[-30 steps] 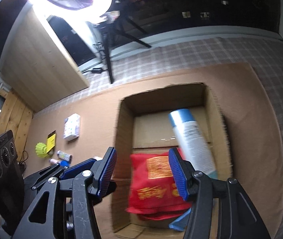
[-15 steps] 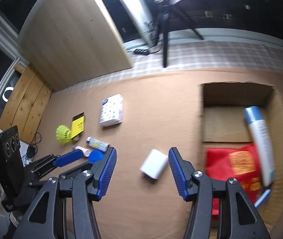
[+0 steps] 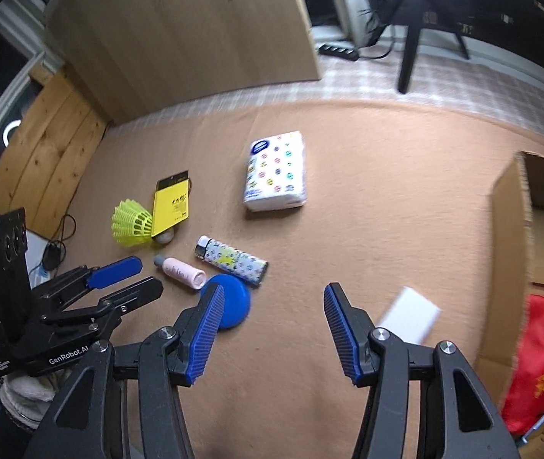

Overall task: Organize objects
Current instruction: 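Release the lotion bottle in the box and withdraw the right tool, then grasp the blue round tape measure with the right tool while the left tool grasps the small pink bottle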

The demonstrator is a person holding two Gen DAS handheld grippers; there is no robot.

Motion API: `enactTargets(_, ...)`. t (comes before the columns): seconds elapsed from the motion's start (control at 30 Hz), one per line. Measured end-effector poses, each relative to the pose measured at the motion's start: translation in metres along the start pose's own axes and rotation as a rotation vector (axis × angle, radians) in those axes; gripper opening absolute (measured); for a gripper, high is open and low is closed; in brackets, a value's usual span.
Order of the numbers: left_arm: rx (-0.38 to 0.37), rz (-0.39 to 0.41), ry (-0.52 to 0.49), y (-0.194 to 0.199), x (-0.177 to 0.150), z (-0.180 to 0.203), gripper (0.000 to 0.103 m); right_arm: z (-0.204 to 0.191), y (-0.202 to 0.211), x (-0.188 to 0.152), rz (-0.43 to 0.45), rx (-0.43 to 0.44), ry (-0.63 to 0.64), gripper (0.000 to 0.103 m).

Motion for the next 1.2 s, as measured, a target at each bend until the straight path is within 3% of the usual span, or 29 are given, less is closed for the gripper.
enactTargets(0.2,-0.02,-0.027,-0.039,-0.012,0.002,0.003,0.055,-0.012,-0.029,0.006,-0.053,0.01,0.006,0.05)
enactTargets(0.47,-0.026,-0.045,-0.076,-0.024,0.006,0.004,0.055,-0.019,-0.047,0.006,-0.109,0.101,-0.066,0.05)
enactTargets(0.57,-0.025,-0.048,-0.081,-0.03,0.008,0.004,0.055,-0.017,-0.054,0.003,-0.136,0.123,-0.106,0.045)
enactTargets(0.87,-0.065,-0.071,-0.191,-0.029,-0.003,0.015,0.055,-0.013,-0.065,-0.001,-0.163,0.153,-0.154,0.045)
enactTargets(1.03,-0.066,-0.087,-0.226,-0.021,-0.016,0.02,0.055,-0.017,-0.068,0.0,-0.16,0.14,-0.129,0.045)
enactTargets(1.2,-0.01,-0.054,-0.241,-0.015,-0.012,0.015,0.056,-0.023,-0.071,0.002,-0.151,0.111,-0.103,0.045)
Point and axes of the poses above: each gripper's, at about its wrist camera, not at the fingertips, and y roughly against the way its jaws point, z to its right, x to its top, the point moved 5 cm from there along -y, roughly the way its jaws point, and after that the axes turned 3 degrees about -y, right-handed, at the moved point
